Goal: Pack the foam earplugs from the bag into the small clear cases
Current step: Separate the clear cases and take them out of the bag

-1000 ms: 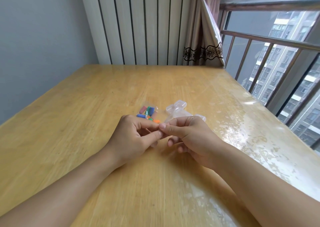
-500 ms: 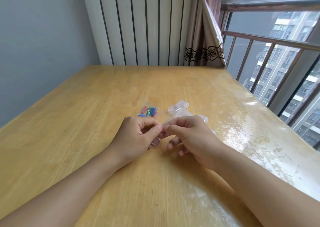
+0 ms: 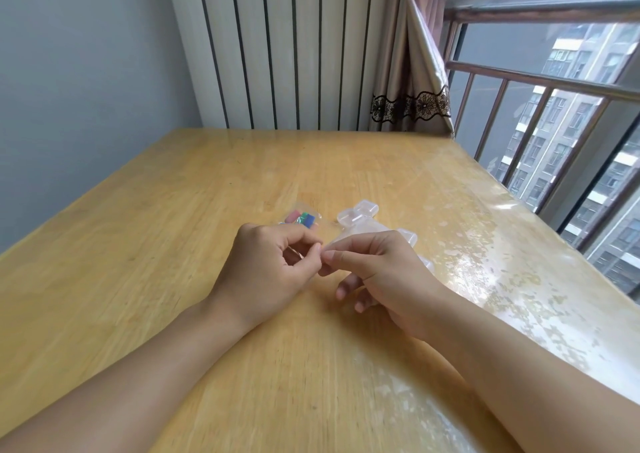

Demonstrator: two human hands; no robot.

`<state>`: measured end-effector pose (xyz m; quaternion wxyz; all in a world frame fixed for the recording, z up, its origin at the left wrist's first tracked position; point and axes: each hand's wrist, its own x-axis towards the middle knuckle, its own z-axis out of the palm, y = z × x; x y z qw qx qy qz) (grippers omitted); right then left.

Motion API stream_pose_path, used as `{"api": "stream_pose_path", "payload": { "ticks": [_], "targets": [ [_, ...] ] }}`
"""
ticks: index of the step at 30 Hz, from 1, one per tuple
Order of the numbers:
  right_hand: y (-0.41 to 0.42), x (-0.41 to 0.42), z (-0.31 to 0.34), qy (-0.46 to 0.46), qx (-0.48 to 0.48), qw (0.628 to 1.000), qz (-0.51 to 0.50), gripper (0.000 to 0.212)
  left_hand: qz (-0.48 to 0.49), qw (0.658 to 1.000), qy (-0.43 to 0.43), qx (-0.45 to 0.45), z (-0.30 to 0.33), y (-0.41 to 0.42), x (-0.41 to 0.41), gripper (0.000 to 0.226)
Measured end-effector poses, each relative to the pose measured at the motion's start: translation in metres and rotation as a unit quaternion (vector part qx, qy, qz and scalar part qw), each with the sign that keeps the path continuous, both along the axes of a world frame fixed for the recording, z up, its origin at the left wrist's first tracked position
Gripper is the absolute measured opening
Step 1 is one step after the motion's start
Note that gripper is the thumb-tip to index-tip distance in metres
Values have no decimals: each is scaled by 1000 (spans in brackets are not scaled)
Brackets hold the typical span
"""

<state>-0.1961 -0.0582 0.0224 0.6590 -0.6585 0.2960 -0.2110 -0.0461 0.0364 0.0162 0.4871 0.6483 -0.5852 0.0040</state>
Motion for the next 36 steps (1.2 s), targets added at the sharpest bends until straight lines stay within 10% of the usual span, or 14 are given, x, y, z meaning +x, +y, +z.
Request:
{"api": "stream_pose_path", "payload": {
  "ticks": [12,21,36],
  "targets": [
    [0,1,-7,-2,-125,992,-9,14,-40,973,212,82,2,1,0,6],
    [-2,0,-6,-17,-84,996,-1,15,-65,993,-88,54,1,1,8,19],
    [2,2,-2,17,-81,995,-54,15,-14,994,93,46,-2,0,-5,25]
  ]
}}
